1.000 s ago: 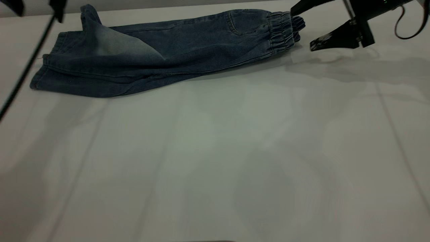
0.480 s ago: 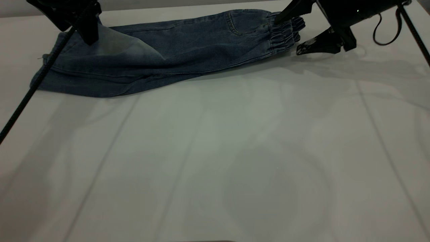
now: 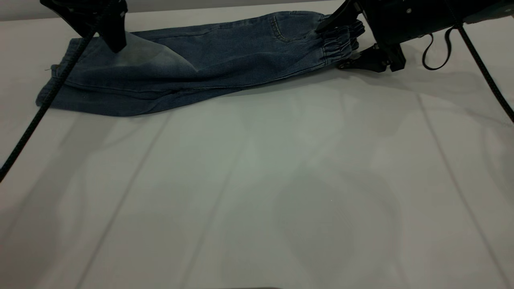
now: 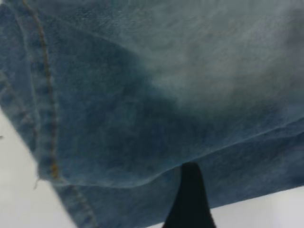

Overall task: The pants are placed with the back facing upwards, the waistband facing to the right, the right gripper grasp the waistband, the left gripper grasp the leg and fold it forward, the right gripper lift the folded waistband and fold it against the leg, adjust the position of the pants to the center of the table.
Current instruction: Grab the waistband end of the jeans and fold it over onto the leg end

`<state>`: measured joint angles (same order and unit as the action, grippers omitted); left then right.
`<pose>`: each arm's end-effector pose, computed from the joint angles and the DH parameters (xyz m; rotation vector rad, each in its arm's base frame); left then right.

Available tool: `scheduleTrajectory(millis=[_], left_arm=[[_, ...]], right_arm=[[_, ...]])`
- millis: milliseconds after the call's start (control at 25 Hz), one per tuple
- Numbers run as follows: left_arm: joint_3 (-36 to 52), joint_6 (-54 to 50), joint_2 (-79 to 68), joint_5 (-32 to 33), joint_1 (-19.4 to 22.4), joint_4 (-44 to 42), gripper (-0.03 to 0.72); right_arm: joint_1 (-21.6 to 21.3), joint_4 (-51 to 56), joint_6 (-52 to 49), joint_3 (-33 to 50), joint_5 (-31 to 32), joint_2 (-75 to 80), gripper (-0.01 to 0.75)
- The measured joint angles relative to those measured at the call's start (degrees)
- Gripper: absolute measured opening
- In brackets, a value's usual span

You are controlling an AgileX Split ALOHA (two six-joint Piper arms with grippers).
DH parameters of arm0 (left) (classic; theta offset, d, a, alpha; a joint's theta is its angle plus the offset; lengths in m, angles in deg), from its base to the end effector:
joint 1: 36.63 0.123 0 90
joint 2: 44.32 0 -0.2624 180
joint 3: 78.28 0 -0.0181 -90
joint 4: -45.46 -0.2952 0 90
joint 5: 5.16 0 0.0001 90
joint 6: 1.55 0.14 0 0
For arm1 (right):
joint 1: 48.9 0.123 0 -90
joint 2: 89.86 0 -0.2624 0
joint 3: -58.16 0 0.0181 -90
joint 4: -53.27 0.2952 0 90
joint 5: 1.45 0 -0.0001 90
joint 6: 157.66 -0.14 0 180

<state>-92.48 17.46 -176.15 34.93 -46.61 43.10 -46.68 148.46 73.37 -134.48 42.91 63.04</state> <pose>0.4911 -0.0826 0.0681 0.7246 2.6582 0.0877 0.5028 0.1171 -0.0441 0.5319 2.3970 1.3047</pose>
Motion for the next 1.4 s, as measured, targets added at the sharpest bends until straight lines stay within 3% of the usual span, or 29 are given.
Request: scheduleTrajectory(millis=[160,360,400,720,1040,1400], left_arm=[[0.0,0.0,0.0,-1.89,-0.11,5.28,0.535],[0.0,0.02,-0.28,-6.37,-0.95,11.68,0.535],[-0.05,0.02,-0.67,-7.71,-1.21,12.71,0.535],[-2.36,0.06,-10.06,-18.48,-6.28,16.75,0.535],[-12.11,0.35,-19.12,-17.56,-9.41,16.92,0.535],[-17.06,0.38,-21.34,-15.53,-13.42,17.15,0.535]], right_arm=[[0.87,2.28,0.94,-2.12,-0.41,1.7,0.453],[1.18,2.85,2.72,-3.22,0.07,1.89,0.109],[1.13,2.62,3.05,-3.22,0.36,1.89,0.078],[-0.71,-4.27,2.68,-3.27,2.52,0.55,0.069],[-1.11,-9.11,2.54,-3.27,4.98,-3.98,0.068],[-2.22,-11.04,2.36,-3.27,6.38,-11.41,0.067]])
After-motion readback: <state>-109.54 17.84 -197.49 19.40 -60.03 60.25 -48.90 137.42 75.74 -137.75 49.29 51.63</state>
